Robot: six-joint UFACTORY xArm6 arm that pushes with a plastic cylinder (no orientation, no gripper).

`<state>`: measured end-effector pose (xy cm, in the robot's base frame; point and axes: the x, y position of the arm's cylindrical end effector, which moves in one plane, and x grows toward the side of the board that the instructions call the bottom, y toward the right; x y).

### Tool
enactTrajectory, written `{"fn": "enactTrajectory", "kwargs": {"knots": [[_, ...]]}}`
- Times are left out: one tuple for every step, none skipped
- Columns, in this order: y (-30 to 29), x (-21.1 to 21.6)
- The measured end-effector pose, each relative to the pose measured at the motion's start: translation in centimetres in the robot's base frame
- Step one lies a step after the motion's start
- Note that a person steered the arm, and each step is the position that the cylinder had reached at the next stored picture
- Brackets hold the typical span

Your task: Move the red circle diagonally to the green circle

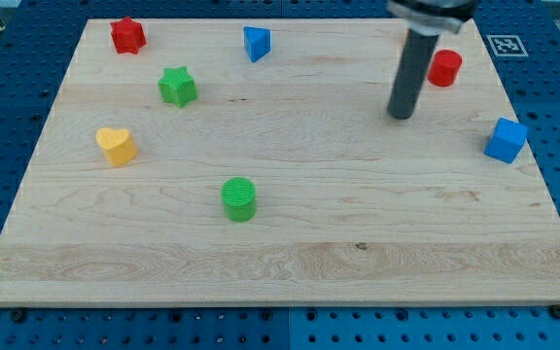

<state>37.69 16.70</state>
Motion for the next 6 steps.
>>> {"fn": "enactTrajectory", "kwargs": {"knots": [[6.9, -1.4], [12.7, -2.1], [13.1, -5.0], [10.9, -7.1], [5.1, -7.1], [1.9, -7.1]]}}
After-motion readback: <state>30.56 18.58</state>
